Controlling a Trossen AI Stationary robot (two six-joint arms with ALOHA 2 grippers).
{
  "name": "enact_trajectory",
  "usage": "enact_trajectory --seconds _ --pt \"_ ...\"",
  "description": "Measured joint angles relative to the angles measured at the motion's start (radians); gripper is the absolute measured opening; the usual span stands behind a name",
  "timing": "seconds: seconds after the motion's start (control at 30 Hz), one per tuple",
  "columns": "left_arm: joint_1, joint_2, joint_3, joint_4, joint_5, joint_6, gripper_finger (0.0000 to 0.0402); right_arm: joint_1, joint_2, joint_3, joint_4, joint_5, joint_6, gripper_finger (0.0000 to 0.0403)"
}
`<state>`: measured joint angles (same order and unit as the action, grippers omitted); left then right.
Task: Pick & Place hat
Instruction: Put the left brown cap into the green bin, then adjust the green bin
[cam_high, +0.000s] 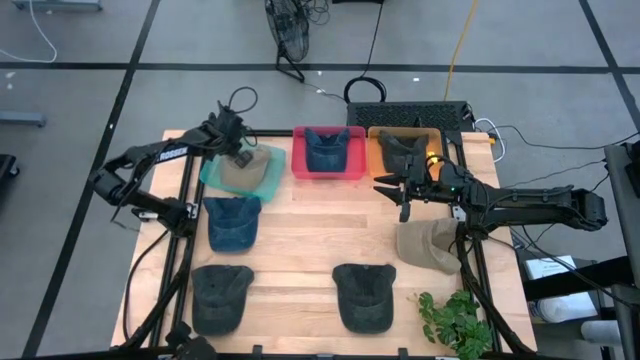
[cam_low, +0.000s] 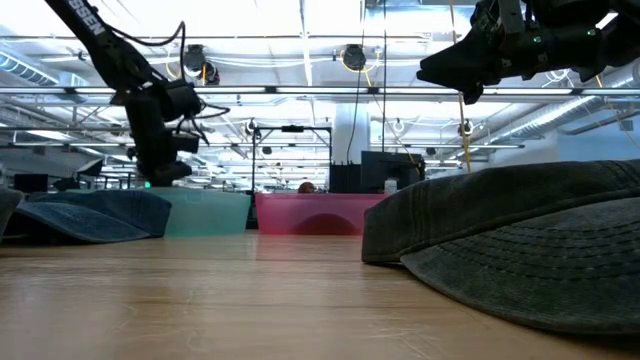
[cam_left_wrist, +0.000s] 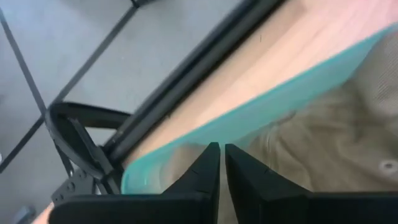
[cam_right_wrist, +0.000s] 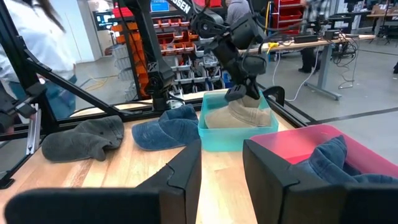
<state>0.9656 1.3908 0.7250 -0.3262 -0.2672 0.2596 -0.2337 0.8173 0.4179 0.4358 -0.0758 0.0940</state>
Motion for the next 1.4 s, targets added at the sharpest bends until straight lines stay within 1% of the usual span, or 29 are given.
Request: enact_trajectory --seconds 0.13,0.2,0.27,0.43,0.5,0.57,0.63,0.77,0.87,0.9,1.0,1.03,1.07,1.17,1.27,1.33,1.4 --pt "-0.023 -0.064 0.000 0.010 0.008 -0.010 0.0037 0.000 0.000 0.000 0.000 0.000 0.000 0.0098" --pt "-0.040 -0.107 0.000 -0.003 0.054 -0.025 0.0037 0.000 0.000 0.000 0.000 0.000 0.000 0.0098" --pt "-0.058 -0.158 0.000 -0.047 0.148 -0.031 0.0037 0.000 0.000 0.000 0.000 0.000 -0.001 0.0098" --pt "-0.119 -0.268 0.000 -0.199 0.460 -0.024 0.0037 0.000 0.000 0.000 0.000 0.000 0.000 0.0098" --pt "-0.158 -0.295 0.000 -0.259 0.543 -0.026 0.0037 0.000 0.000 0.000 0.000 0.000 0.008 0.0098" --pt "-0.209 -0.313 0.000 -0.319 0.570 -0.023 0.0037 0.000 0.000 0.000 0.000 0.000 0.016 0.0098" --pt "-0.265 -0.324 0.000 -0.388 0.556 0.006 0.0037 0.000 0.000 0.000 0.000 -0.002 0.018 0.0098" --pt "-0.383 -0.325 0.000 -0.515 0.476 0.048 0.0037 0.000 0.000 0.000 0.000 -0.003 0.018 0.0098" --pt "-0.463 -0.321 0.000 -0.534 0.436 0.072 0.0037 0.000 0.000 0.000 0.000 -0.003 0.018 0.0098" --pt "-0.487 -0.321 0.000 -0.529 0.394 0.092 0.0037 0.000 0.000 0.000 0.000 -0.003 0.018 0.0098" --pt "-0.552 -0.313 0.000 -0.544 0.221 0.124 0.0037 0.000 0.000 0.000 0.001 -0.003 0.018 0.0098" --pt "-0.566 -0.306 0.000 -0.544 0.194 0.116 0.0037 0.000 0.000 0.000 0.001 -0.003 0.018 0.0098" --pt "-0.576 -0.298 -0.001 -0.544 0.192 0.102 0.0037 0.000 0.000 0.000 0.001 -0.003 0.018 0.0098" --pt "-0.588 -0.254 -0.001 -0.551 0.233 0.109 0.0037 0.000 0.000 0.000 0.000 -0.003 0.018 0.0098" --pt "-0.587 -0.179 -0.001 -0.550 0.236 0.112 0.0037 0.000 0.000 0.000 0.001 -0.003 0.018 0.0098" --pt "-0.583 -0.126 -0.002 -0.542 0.206 0.129 0.0037 0.000 0.000 0.000 0.001 -0.003 0.018 0.0098" --pt "-0.576 -0.074 -0.002 -0.535 0.146 0.157 0.0037 0.000 0.000 0.000 0.001 -0.003 0.018 0.0098"
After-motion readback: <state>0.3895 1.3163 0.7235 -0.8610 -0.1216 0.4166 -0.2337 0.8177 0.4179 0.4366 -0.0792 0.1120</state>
